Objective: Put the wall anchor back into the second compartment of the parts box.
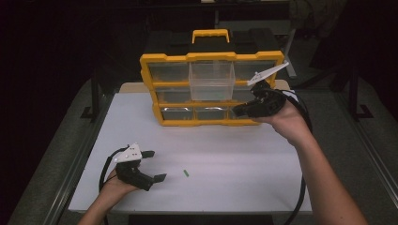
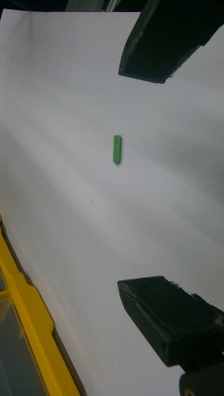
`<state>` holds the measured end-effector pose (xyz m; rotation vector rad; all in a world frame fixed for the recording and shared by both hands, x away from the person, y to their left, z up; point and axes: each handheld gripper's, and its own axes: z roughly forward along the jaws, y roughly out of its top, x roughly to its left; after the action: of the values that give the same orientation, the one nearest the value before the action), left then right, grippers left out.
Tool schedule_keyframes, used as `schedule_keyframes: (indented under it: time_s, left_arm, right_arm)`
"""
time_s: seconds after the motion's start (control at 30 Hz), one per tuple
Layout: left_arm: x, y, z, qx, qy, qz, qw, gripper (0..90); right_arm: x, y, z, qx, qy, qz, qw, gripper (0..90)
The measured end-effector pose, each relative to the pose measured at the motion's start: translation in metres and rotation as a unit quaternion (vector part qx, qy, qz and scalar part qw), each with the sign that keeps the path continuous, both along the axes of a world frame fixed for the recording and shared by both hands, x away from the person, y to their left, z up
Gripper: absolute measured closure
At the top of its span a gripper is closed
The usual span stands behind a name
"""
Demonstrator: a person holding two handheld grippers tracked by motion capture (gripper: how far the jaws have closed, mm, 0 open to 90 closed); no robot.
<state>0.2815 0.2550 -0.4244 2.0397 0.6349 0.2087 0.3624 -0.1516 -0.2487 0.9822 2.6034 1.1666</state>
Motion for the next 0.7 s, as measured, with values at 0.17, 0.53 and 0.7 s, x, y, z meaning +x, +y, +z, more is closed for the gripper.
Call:
schedule_keyframes:
  time_s: [0.17, 0.53, 0.7]
  left_arm:
    - [0.000, 0.000, 0.000, 0.001, 0.001, -0.001, 1.0000, 0.8]
    - [0.000, 0.000, 0.000, 0.000, 0.002, -0.001, 1.0000, 0.8]
    - [0.000, 0.001, 0.000, 0.004, 0.003, -0.002, 1.0000, 0.8]
  right_arm:
    - [0.003, -0.005, 0.018, -0.001, -0.018, -0.008, 0.9998, 83.0]
    - [0.012, -0.017, 0.055, 0.015, -0.055, -0.025, 0.9981, 83.0]
    - [0.019, -0.019, 0.071, 0.023, -0.063, -0.030, 0.9973, 83.0]
